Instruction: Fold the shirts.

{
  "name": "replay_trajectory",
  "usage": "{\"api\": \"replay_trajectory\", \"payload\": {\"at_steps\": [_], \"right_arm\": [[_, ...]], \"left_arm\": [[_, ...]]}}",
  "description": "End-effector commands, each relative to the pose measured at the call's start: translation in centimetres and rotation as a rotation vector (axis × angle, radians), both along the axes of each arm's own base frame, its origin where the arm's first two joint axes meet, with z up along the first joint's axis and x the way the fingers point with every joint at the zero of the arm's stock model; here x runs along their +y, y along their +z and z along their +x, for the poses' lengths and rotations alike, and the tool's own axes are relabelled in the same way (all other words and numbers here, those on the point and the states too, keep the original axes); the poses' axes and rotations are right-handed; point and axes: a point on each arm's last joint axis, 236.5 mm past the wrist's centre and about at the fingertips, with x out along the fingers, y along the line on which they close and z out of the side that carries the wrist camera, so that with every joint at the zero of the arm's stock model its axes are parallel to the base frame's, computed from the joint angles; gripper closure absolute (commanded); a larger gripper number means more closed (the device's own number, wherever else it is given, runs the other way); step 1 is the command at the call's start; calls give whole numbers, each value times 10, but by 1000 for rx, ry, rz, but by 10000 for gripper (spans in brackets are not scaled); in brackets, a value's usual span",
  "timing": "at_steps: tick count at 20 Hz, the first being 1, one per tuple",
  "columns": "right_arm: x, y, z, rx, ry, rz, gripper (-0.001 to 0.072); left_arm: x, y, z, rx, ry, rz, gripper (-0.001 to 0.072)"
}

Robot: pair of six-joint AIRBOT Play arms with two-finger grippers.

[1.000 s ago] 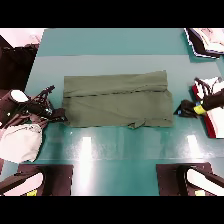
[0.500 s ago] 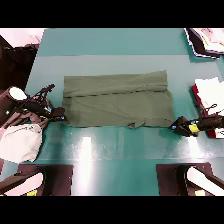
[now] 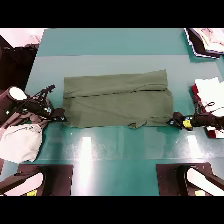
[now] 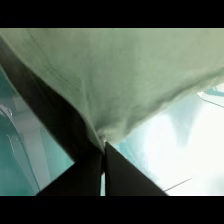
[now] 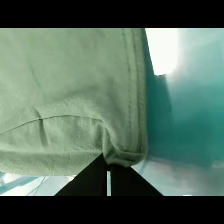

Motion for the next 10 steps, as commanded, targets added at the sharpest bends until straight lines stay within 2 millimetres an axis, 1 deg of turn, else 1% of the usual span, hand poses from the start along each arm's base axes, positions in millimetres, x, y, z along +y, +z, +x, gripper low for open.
{"api": "replay_trajectory", "payload": {"at_steps": [1, 3, 4, 5, 7, 8, 10], "right_arm": [[2, 13, -3, 0, 72, -4, 698], [-7, 42, -14, 6, 182, -64, 698], [-13, 61, -23, 6, 233, -109, 698], [-21, 80, -36, 18, 260, -162, 698], [-29, 112, -61, 29, 263, -239, 698], [-30, 125, -67, 4, 252, -266, 698], [-28, 145, -67, -81, 218, -302, 698]], "left_arm": [[1, 9, -1, -17, -14, 8, 686], [5, 32, -4, -70, -38, 30, 686], [5, 46, -10, -105, -49, 37, 687], [4, 59, -18, -124, -61, 36, 687], [-1, 80, -46, -114, -91, 23, 686], [-4, 88, -58, -101, -100, 11, 686], [-10, 96, -74, -75, -121, -16, 686]]}}
